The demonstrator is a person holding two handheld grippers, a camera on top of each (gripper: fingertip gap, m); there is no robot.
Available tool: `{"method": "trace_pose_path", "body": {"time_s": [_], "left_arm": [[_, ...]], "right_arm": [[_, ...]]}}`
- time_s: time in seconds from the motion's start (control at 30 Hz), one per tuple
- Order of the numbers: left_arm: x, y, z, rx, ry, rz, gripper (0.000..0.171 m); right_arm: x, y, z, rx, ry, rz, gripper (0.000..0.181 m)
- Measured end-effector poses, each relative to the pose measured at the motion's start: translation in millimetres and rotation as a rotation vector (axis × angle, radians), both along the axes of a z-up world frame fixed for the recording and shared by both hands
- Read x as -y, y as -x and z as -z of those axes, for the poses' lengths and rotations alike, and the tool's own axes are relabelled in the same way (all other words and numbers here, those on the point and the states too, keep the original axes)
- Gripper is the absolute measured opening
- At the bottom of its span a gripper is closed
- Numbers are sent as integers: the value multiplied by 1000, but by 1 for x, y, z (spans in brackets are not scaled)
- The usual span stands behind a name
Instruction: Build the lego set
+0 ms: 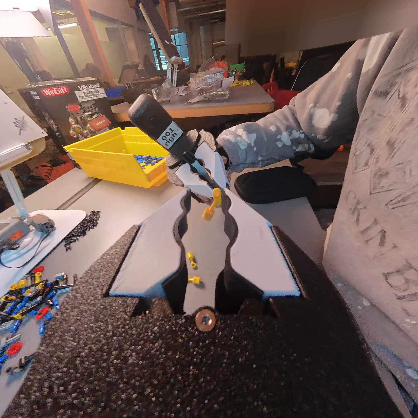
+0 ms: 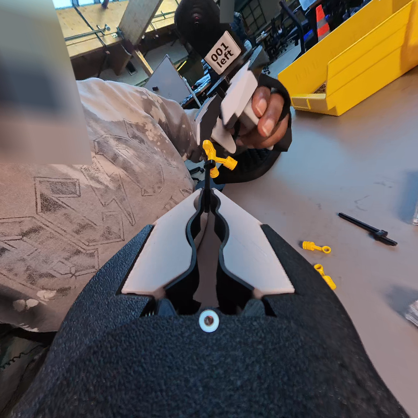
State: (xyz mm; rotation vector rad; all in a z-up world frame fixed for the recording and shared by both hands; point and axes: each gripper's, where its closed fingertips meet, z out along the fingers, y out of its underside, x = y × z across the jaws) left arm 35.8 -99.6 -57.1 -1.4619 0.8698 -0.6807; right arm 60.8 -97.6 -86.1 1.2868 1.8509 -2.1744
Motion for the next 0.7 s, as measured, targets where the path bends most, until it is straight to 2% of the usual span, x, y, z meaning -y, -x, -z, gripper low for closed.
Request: {"method": "trace_pose_path", "body": {"time_s": [0.13,0.27,0.53,0.7], "left_arm": [[3,-6,1,-2,8,23,7],[-1,-2,0,61,50,23,9],[-3,4,-3,140,25,28,7],[-5,5,-1,166,41,33,8]], "right_arm": [[-2,0,0,12,19,18,4],[-7,2,-4,-4,6,69,4],[-8,7,-9,-15,-156,182,4],[-7,11,-8,-8,-162,213,4]]}}
